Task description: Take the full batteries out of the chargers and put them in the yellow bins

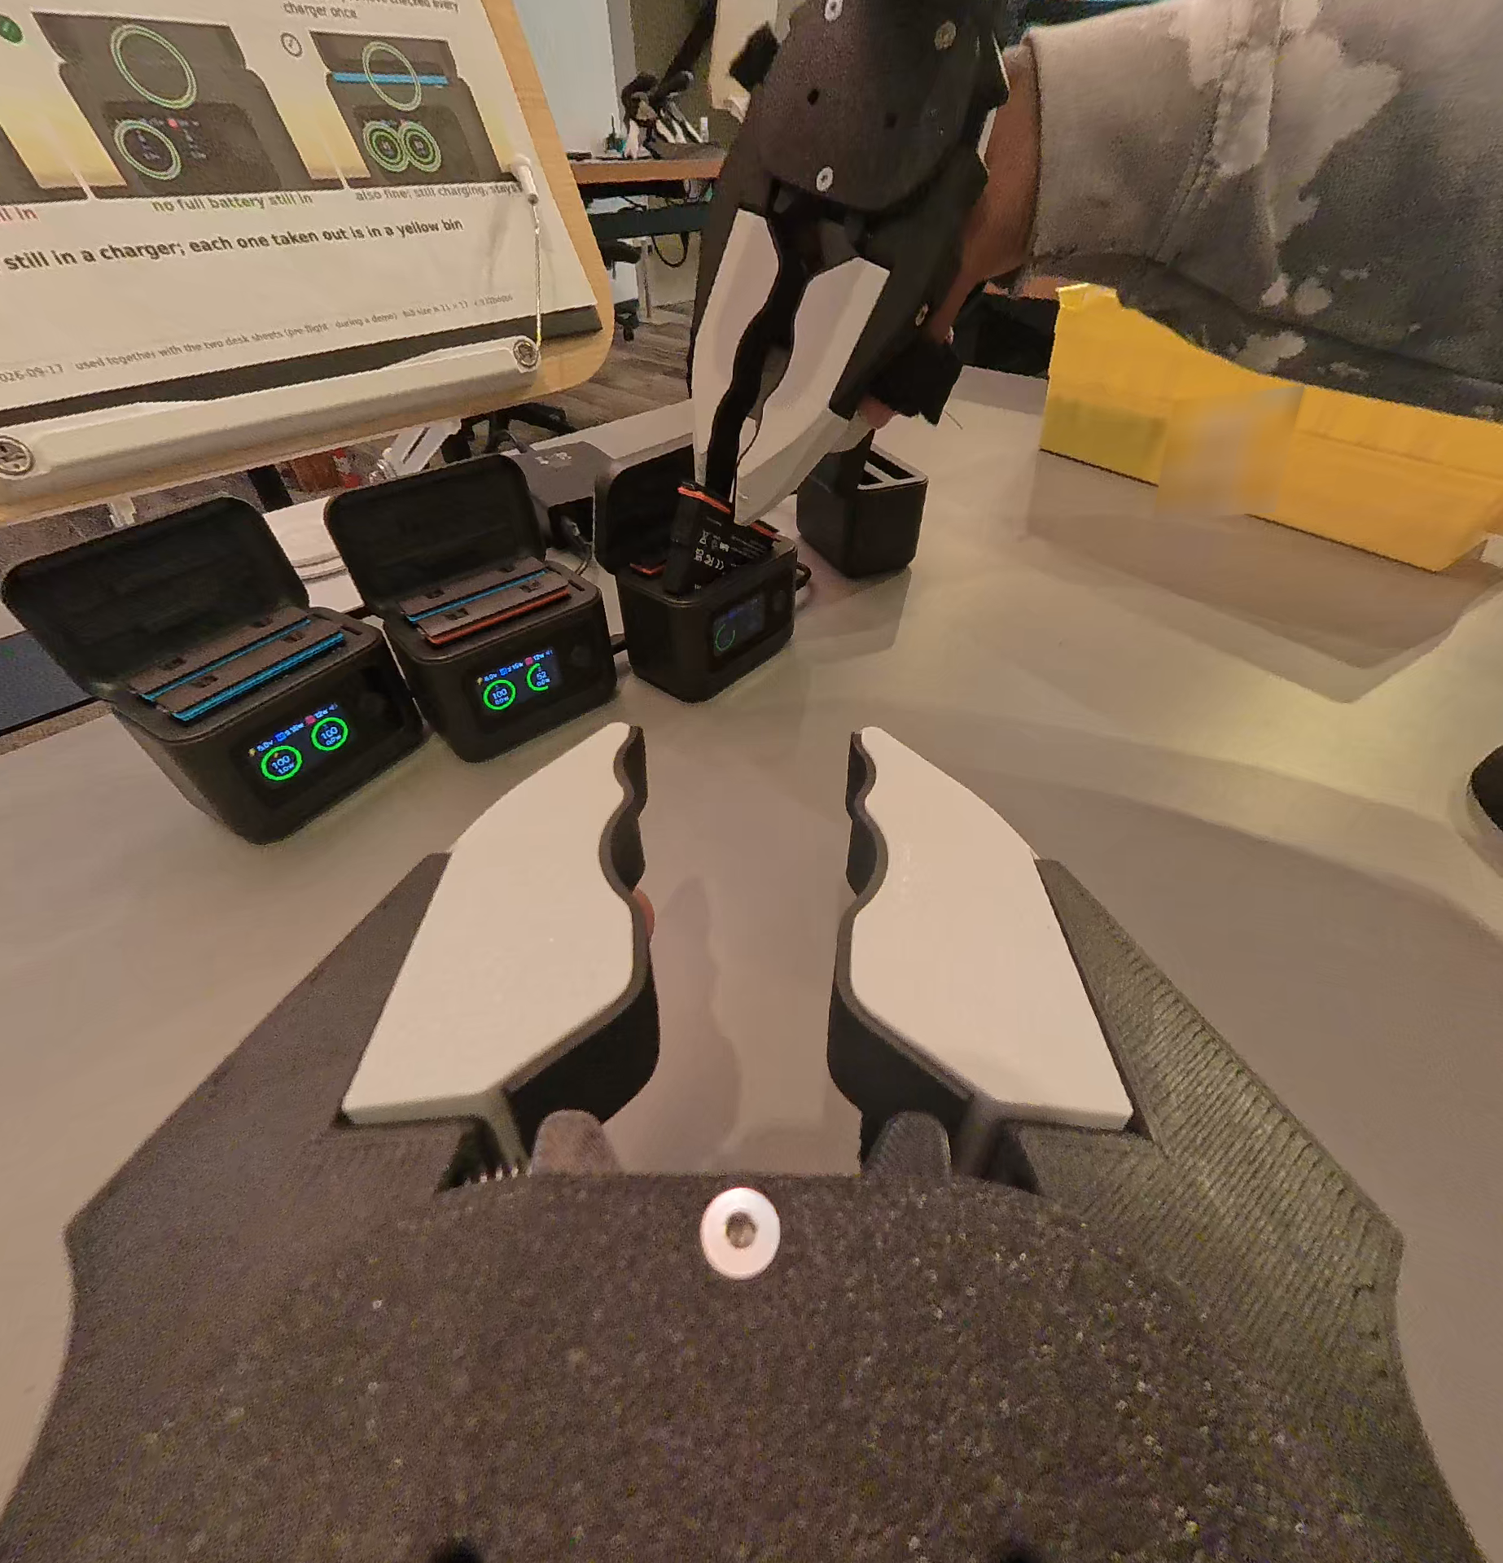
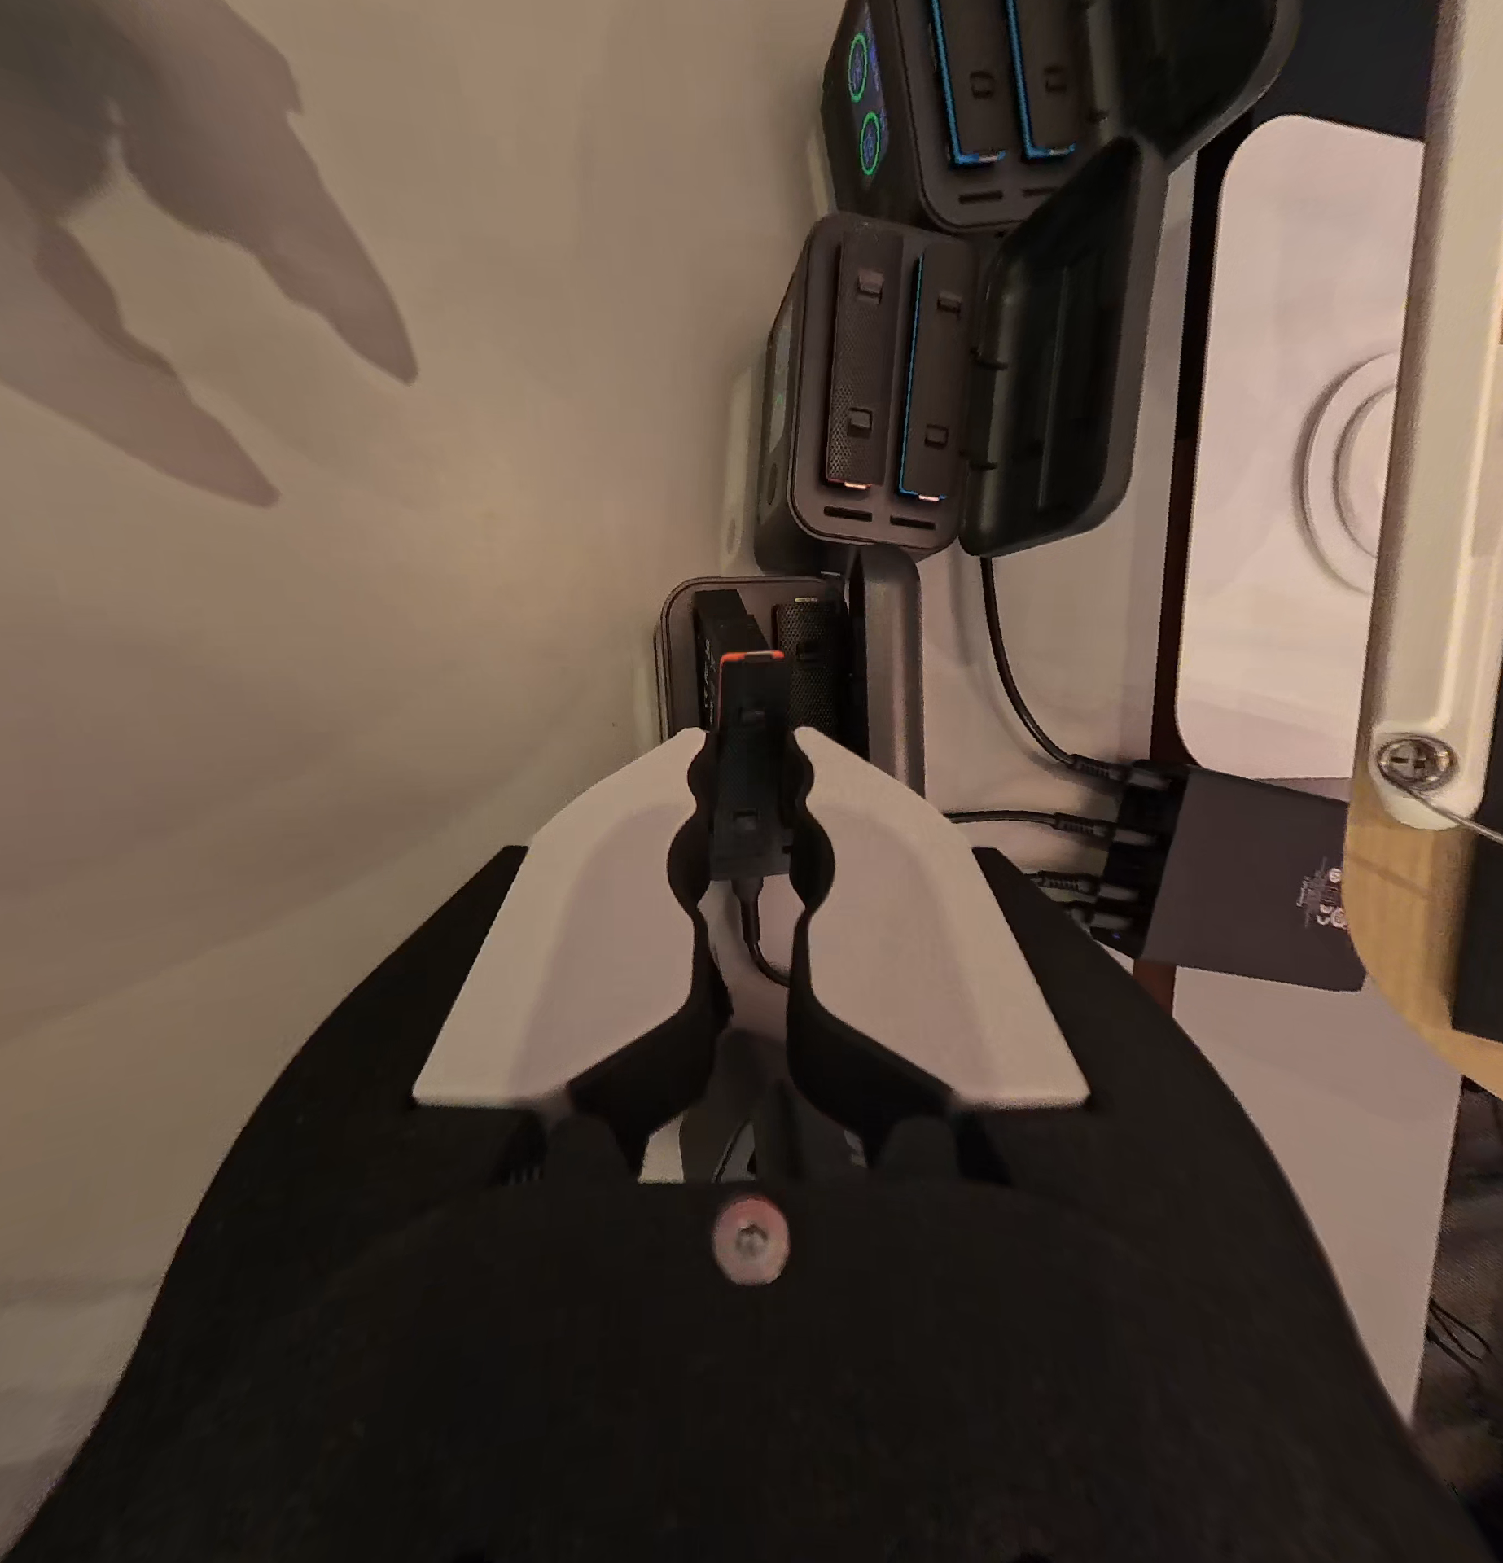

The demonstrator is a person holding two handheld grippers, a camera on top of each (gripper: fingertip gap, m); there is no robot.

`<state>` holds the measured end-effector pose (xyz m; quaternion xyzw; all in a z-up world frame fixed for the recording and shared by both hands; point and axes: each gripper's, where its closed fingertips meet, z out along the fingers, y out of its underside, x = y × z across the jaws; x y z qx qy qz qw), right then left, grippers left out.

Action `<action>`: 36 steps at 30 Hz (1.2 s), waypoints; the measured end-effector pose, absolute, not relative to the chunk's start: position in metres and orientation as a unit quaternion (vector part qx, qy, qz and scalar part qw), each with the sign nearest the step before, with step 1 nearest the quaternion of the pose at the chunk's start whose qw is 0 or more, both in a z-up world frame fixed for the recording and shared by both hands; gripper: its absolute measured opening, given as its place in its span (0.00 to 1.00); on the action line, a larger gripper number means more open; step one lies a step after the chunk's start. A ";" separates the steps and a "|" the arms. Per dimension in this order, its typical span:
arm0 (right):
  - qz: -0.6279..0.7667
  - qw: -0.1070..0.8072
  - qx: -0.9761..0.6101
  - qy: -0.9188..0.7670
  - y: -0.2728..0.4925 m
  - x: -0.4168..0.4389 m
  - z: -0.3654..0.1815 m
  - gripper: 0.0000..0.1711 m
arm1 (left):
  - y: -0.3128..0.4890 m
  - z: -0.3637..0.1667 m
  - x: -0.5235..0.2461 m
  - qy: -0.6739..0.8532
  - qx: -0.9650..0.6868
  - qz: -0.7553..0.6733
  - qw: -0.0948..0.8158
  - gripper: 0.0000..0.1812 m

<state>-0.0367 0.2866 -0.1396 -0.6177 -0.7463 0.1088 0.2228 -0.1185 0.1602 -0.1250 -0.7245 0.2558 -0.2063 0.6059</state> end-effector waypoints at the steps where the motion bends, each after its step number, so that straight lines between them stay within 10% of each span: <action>1: 0.102 0.219 -0.617 -0.749 0.287 -0.037 -0.140 0.08 | 0.160 -0.126 -0.118 0.258 -0.726 -0.204 0.604 0.25; 20: -0.117 0.015 -0.581 -0.805 0.292 -0.032 -0.135 0.08 | 0.157 -0.133 -0.113 0.285 -0.728 -0.190 0.595 0.23; 36: -0.067 0.047 -0.587 -0.805 0.289 -0.027 -0.146 0.13 | 0.156 -0.134 -0.111 0.293 -0.727 -0.187 0.593 0.22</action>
